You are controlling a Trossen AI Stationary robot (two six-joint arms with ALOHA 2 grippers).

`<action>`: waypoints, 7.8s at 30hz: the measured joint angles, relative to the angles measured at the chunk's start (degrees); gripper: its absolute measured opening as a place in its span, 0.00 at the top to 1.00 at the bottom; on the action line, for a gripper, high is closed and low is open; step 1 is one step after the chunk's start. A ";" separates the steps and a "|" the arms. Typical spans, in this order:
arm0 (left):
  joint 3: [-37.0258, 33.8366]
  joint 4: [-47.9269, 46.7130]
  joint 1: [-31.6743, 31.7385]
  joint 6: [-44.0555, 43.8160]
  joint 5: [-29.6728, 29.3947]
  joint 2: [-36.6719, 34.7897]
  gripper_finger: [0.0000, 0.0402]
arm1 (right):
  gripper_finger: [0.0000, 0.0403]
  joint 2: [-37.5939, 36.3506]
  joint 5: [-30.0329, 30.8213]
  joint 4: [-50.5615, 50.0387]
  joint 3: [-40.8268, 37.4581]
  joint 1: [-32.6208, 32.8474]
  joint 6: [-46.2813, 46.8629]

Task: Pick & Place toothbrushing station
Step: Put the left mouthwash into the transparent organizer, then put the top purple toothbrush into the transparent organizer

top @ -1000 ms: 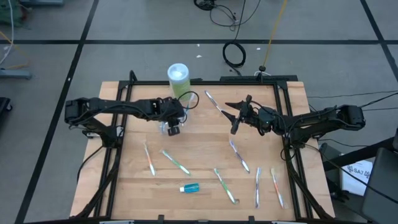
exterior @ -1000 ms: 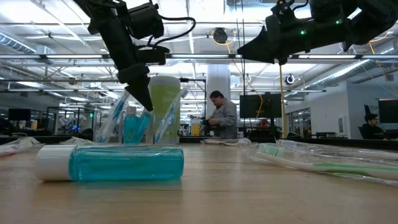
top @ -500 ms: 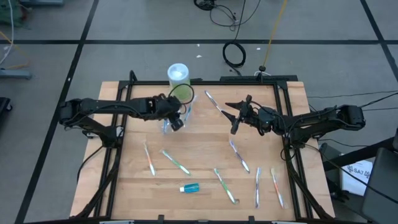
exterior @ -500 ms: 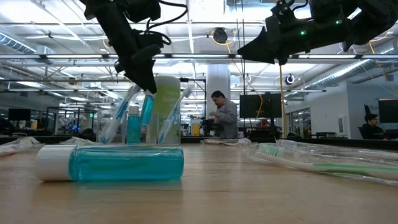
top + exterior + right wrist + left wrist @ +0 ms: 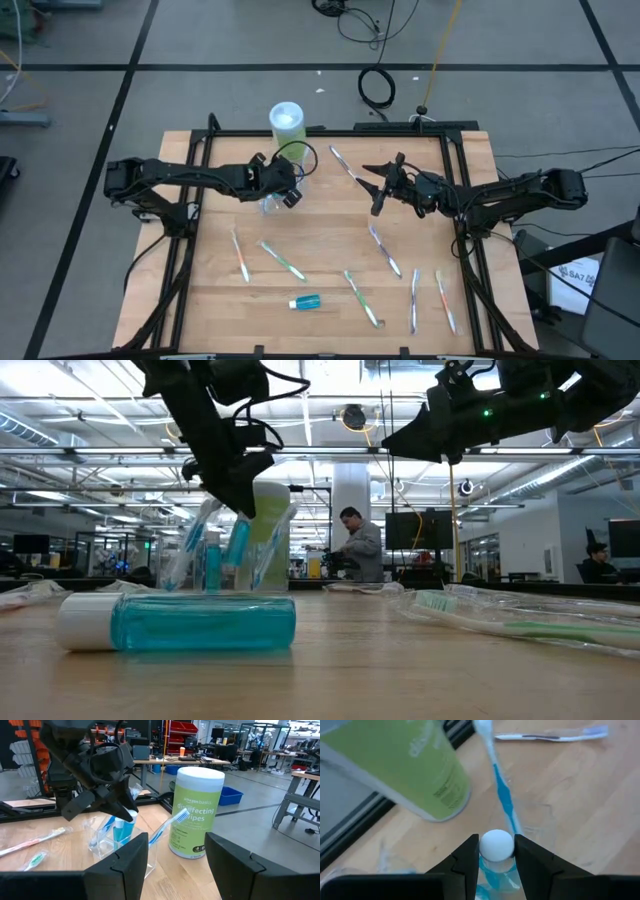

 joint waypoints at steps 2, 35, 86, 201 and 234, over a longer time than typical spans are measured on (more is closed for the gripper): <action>0.00 0.11 -0.57 -1.92 -2.24 0.18 0.71 | 0.54 0.00 -0.02 0.04 0.00 0.00 0.00; -0.50 -5.98 -3.31 -6.47 -1.21 5.38 0.70 | 0.54 -0.01 -0.09 0.06 0.00 0.00 0.04; -2.94 -1.93 -1.46 12.99 1.67 -23.09 0.47 | 0.54 3.31 -0.04 -10.24 0.00 -4.70 6.25; -7.10 26.49 -8.43 24.67 28.69 -6.47 0.47 | 0.90 23.50 4.48 -23.59 24.17 14.29 -50.36; -7.13 24.94 -6.09 25.33 33.83 -4.93 0.79 | 0.90 23.50 4.44 -21.38 24.13 14.36 -50.97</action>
